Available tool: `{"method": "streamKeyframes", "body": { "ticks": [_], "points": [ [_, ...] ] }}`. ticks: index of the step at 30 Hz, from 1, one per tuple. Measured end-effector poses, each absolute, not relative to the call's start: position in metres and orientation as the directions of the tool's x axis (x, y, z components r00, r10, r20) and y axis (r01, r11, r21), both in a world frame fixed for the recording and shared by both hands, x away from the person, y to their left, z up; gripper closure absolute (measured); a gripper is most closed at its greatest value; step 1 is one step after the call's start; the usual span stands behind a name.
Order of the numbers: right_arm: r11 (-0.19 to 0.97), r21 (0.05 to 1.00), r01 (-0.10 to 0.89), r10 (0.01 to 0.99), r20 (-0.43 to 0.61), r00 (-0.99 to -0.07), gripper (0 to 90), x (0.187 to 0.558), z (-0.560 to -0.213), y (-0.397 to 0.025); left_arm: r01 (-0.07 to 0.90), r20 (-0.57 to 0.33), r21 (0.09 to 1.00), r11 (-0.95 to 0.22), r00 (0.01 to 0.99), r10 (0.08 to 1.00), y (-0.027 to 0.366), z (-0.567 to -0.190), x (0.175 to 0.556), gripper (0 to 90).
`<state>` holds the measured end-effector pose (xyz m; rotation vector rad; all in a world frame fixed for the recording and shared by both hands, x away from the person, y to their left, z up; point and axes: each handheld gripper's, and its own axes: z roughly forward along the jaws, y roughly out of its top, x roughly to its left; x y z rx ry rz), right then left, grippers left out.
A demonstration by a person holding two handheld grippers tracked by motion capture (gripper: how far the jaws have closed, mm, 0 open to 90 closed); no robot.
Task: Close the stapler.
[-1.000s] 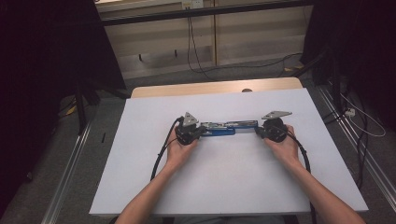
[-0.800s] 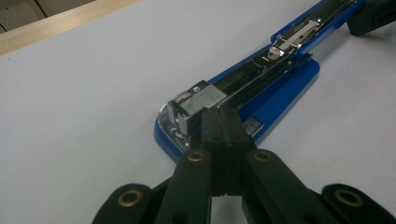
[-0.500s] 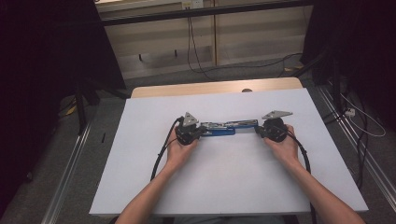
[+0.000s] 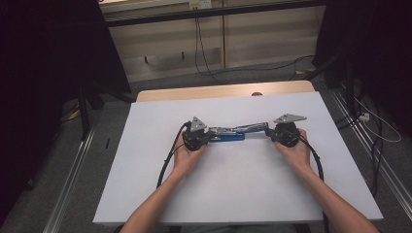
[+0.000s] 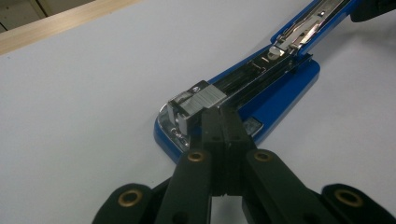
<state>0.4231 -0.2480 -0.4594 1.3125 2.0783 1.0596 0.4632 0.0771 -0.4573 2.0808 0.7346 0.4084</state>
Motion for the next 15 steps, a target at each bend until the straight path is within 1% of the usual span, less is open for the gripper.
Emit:
{"method": "streamKeyframes", "body": {
  "ticks": [15],
  "points": [
    [0.238, 0.817, 0.525, 0.893, 0.029, -0.450, 90.0, 0.4234, -0.4584, -0.2461, 0.350, 0.019, 0.822, -0.449, 0.772, 0.636, 0.0769, -0.4573, 0.4631, 90.0]
  ]
}}
